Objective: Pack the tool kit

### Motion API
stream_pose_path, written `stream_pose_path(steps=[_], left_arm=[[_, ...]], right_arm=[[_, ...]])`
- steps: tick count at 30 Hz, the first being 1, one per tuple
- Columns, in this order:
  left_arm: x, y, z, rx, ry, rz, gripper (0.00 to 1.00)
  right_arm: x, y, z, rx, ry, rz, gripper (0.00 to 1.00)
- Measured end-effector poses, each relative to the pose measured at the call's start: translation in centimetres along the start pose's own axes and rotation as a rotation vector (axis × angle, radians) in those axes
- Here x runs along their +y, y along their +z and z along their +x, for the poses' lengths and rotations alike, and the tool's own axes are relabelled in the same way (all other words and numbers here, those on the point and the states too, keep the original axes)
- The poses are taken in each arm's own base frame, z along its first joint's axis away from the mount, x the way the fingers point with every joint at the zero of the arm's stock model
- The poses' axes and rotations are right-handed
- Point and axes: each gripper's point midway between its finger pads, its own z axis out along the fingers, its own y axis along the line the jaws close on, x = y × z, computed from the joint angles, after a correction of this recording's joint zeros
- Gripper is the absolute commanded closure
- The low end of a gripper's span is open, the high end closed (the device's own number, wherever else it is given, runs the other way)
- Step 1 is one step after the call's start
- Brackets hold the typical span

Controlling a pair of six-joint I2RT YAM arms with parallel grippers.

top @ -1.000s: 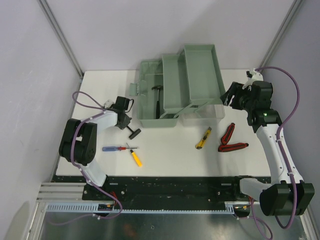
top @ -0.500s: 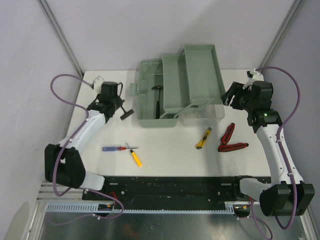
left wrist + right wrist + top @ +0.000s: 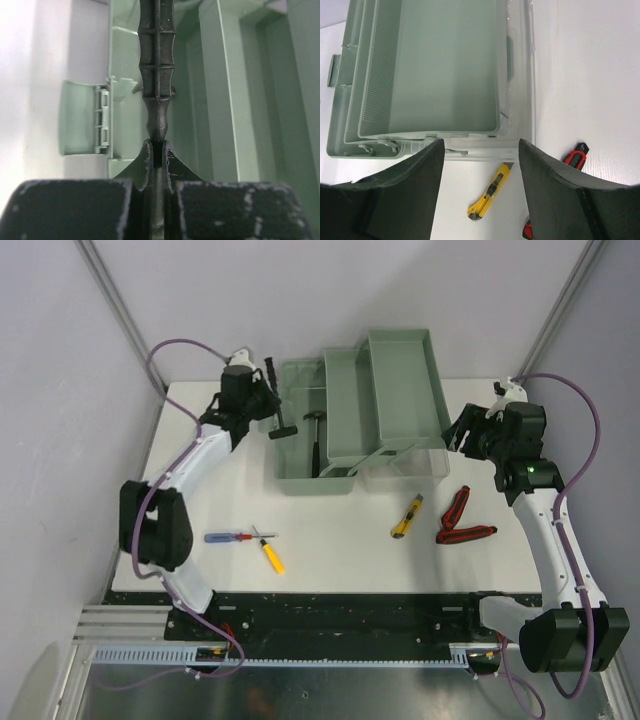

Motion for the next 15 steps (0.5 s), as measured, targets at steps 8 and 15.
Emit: stream_pose_path(steps=[8, 15], left_arm=[[-1.7, 3.0, 5.8, 0.147, 0.092, 0.064, 1.0], [-3.0, 3.5, 8.3, 0.186, 0.156, 0.081, 1.0]], right_arm=[[-0.2, 0.0, 0.1, 0.004, 0.001, 0.012, 0.35], [-0.4, 0.0, 0.1, 0.001, 0.001, 0.02, 0.35]])
